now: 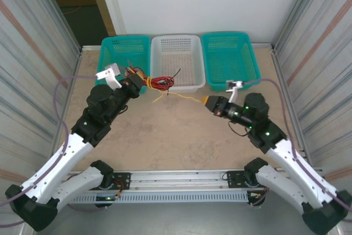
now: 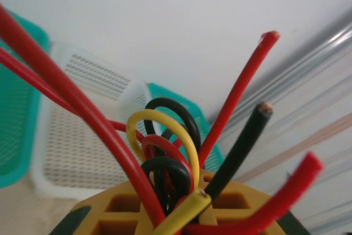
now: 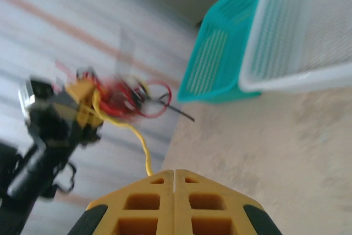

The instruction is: Untangle the cables

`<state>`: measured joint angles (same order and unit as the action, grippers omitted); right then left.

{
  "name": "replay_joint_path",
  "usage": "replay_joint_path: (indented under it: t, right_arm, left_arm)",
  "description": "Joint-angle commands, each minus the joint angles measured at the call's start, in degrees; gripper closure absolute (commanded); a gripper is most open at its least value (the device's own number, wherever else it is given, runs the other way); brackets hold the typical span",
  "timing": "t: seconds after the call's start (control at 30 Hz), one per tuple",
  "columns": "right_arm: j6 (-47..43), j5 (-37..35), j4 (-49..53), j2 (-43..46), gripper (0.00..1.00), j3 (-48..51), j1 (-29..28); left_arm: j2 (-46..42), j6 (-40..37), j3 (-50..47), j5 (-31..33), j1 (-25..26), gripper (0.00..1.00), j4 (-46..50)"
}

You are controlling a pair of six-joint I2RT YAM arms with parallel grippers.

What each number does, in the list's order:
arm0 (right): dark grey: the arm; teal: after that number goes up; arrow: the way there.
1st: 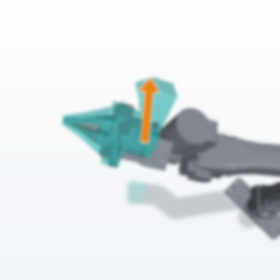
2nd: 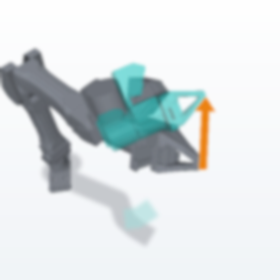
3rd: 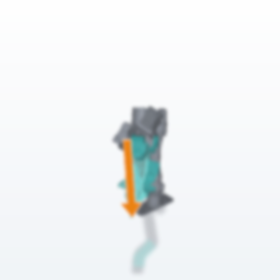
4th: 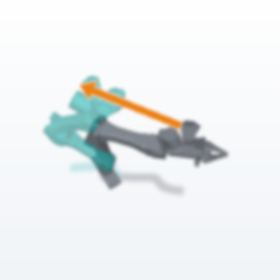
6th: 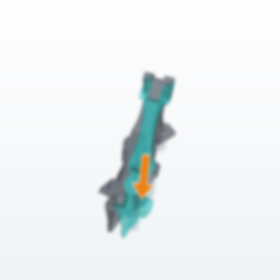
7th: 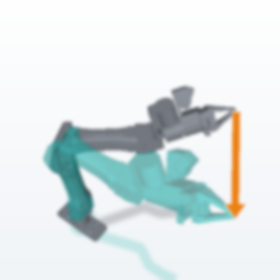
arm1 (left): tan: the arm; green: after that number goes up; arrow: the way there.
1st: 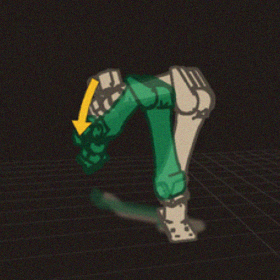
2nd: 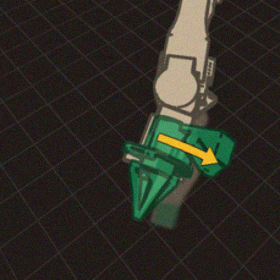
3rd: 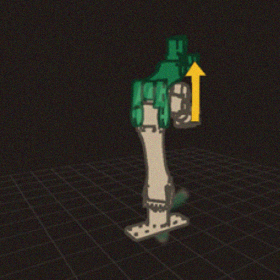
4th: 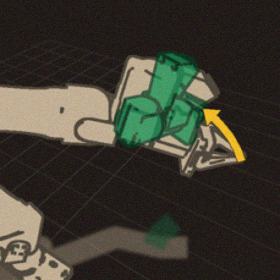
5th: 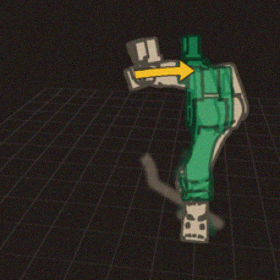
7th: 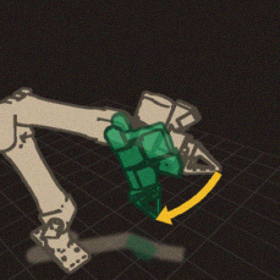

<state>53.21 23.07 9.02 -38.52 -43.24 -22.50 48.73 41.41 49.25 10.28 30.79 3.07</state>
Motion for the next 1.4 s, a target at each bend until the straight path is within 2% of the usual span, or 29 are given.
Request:
replay_joint_path:
  t: [0.0, 0.13, 0.33, 0.5, 0.7, 0.77, 1.1, 1.2, 1.37]
  right_arm:
    - [-3.58, 1.61, 9.95, 1.21, 1.00, -7.35, 8.66]
    - [-3.82, 8.03, 10.64, -2.88, 1.00, -13.85, 16.18]
    - [-7.17, 7.13, 14.97, -6.50, 1.00, -22.39, 23.59]
    - [-5.17, 11.95, 14.25, -8.43, 1.00, -26.79, 34.73]
    - [-0.19, 18.44, 10.19, -10.33, 1.00, -29.00, 44.81]
    - [1.06, 19.54, 9.18, -10.84, 1.00, -29.72, 46.69]
    - [5.41, 20.07, 7.50, -13.26, 1.00, -32.65, 56.27]
    - [8.04, 20.61, 5.06, -14.30, 1.00, -32.95, 58.45]
    - [9.64, 20.70, 2.59, -15.74, 1.00, -34.01, 58.78]
  left_arm:
    - [-2.33, -5.83, 0.00, 11.51, -2.55, 1.00, 5.13]
    - [-4.65, -4.62, -3.23, 11.03, -2.57, 1.00, 7.15]
    - [-6.91, -1.89, -6.93, 9.14, -2.66, 1.00, 14.38]
    - [-9.15, 0.50, -10.85, 5.51, -2.65, 1.00, 18.93]
    - [-10.29, 2.83, -15.15, 2.75, -2.66, 1.00, 20.46]
    - [-9.81, 3.50, -16.19, 1.70, -2.65, 1.00, 20.61]
    - [-7.89, 5.71, -19.00, 4.80, -4.18, 1.00, 28.90]
    - [-6.37, 5.94, -20.25, 1.38, -7.31, 1.00, 29.84]
    - [-7.85, 5.53, -22.04, -2.58, -7.43, 1.00, 25.65]
